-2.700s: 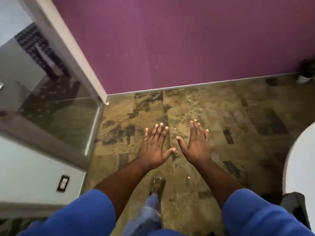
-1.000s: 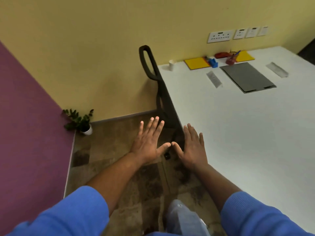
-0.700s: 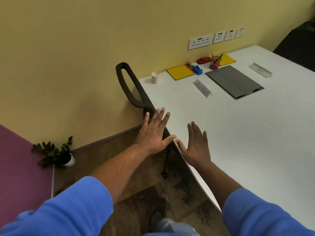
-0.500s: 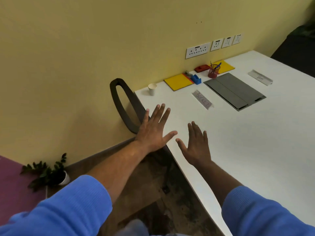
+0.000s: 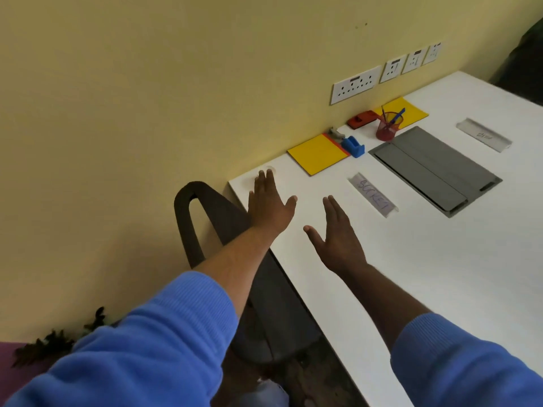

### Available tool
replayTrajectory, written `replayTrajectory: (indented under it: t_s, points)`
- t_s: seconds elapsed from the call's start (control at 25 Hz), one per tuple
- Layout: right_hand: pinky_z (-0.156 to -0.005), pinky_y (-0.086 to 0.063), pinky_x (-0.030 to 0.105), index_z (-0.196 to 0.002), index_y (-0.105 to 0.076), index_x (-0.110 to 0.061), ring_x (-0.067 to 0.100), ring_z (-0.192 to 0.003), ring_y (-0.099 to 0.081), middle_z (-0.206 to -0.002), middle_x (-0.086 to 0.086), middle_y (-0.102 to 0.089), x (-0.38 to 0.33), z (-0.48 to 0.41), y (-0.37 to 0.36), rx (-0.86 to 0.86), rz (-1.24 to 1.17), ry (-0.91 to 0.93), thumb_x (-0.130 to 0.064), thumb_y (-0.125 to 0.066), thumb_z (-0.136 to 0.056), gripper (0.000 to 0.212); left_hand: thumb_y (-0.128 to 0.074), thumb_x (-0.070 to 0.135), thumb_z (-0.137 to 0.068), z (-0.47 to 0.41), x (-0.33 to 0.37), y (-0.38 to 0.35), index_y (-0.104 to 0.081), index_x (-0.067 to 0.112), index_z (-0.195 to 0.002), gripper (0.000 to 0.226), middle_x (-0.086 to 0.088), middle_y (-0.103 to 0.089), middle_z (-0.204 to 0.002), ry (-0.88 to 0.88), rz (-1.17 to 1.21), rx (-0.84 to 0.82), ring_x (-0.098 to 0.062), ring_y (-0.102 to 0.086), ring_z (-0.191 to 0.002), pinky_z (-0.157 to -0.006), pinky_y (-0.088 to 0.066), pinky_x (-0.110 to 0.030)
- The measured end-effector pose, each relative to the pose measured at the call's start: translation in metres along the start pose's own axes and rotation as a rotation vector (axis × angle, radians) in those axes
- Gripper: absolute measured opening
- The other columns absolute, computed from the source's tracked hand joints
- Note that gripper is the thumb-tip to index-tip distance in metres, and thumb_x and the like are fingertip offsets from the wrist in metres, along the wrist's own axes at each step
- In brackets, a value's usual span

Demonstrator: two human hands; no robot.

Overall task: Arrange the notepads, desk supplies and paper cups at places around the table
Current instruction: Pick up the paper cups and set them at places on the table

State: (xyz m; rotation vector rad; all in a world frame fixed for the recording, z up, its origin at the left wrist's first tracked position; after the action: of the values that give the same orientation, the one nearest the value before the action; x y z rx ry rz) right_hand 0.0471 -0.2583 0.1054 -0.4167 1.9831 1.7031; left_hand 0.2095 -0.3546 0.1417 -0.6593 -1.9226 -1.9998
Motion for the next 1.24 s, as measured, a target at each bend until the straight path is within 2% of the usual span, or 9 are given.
replayTrajectory:
  t_s: [0.24, 0.48, 0.56, 0.72, 0.84, 1.0, 1.24]
  points:
    - [-0.116, -0.034, 0.042, -0.160, -0.010, -0.030, 0.021, -0.152, -0.026, -0.168, -0.004, -0.019, 0.008, -0.111, -0.076, -0.138, -0.034, -0.042, -0.056, -0.055, -0.096, 0.082, -0.073, 0.037, -0.093, -0.118, -0.078, -0.063, -0.001, 0.012, -0.163, 0.104, -0.012, -0.009, -0.172, 0.317, 0.274, -0.072, -0.029, -0.015, -0.158, -0.126, -0.022, -0.044]
    - [-0.115, -0.030, 0.034, -0.160, -0.020, -0.024, 0.021, -0.150, -0.030, -0.165, 0.000, -0.027, 0.022, -0.199, -0.153, -0.179, -0.096, 0.016, -0.034, -0.066, -0.096, 0.079, -0.083, 0.021, -0.085, -0.197, -0.139, -0.128, -0.002, 0.016, -0.164, 0.113, -0.007, -0.017, -0.171, 0.480, 0.387, -0.126, -0.027, -0.024, -0.155, -0.124, -0.025, -0.041]
    - [-0.117, -0.029, 0.035, -0.160, -0.021, -0.020, 0.022, -0.150, -0.030, -0.165, 0.002, -0.027, 0.025, -0.221, -0.172, -0.202, -0.132, -0.008, -0.026, -0.069, -0.095, 0.082, -0.086, 0.018, -0.082, -0.211, -0.151, -0.142, -0.006, 0.016, -0.164, 0.115, -0.007, -0.022, -0.169, 0.504, 0.390, -0.161, -0.028, -0.026, -0.155, -0.125, -0.026, -0.042]
    - [-0.120, -0.034, 0.042, -0.161, -0.018, -0.020, 0.023, -0.149, -0.033, -0.166, 0.000, -0.025, 0.038, -0.254, -0.210, -0.237, -0.320, -0.201, -0.005, -0.066, -0.091, 0.086, -0.091, 0.015, -0.074, -0.235, -0.169, -0.163, -0.021, 0.014, -0.161, 0.111, -0.008, -0.037, -0.163, 0.492, 0.385, -0.209, -0.029, -0.034, -0.150, -0.124, -0.031, -0.044]
    - [-0.116, -0.039, 0.043, -0.160, -0.021, -0.022, 0.026, -0.145, -0.039, -0.164, 0.000, -0.031, 0.035, -0.268, -0.226, -0.277, -0.399, -0.191, -0.003, -0.062, -0.090, 0.084, -0.092, 0.011, -0.071, -0.245, -0.163, -0.169, -0.036, 0.014, -0.155, 0.100, -0.006, -0.049, -0.154, 0.438, 0.425, -0.230, -0.028, -0.044, -0.143, -0.118, -0.035, -0.038]
    - [-0.109, -0.046, 0.041, -0.160, -0.019, -0.025, 0.026, -0.140, -0.046, -0.161, -0.001, -0.036, 0.041, -0.266, -0.228, -0.310, -0.466, -0.224, 0.000, -0.063, -0.089, 0.087, -0.091, 0.017, -0.074, -0.239, -0.150, -0.165, -0.042, 0.013, -0.150, 0.090, -0.007, -0.054, -0.149, 0.407, 0.472, -0.196, -0.028, -0.050, -0.137, -0.113, -0.041, -0.039]
    - [-0.093, -0.046, 0.022, -0.157, -0.027, -0.028, 0.020, -0.132, -0.055, -0.156, -0.004, -0.045, 0.065, -0.227, -0.185, -0.199, -0.498, -0.256, -0.002, -0.063, -0.088, 0.082, -0.090, 0.025, -0.076, -0.214, -0.099, -0.154, -0.046, 0.013, -0.148, 0.086, -0.008, -0.057, -0.145, 0.232, 0.516, -0.209, -0.026, -0.052, -0.134, -0.111, -0.045, -0.042]
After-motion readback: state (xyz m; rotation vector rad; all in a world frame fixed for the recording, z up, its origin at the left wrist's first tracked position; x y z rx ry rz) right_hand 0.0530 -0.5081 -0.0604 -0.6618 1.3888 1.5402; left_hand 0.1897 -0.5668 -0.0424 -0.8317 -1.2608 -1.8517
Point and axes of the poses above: each hand's wrist, its own z-axis away from the middle knuckle, its own y-axis out of the back of the hand, x = y × z, the point moved 9 cm from there along -z, towards the middle knuckle
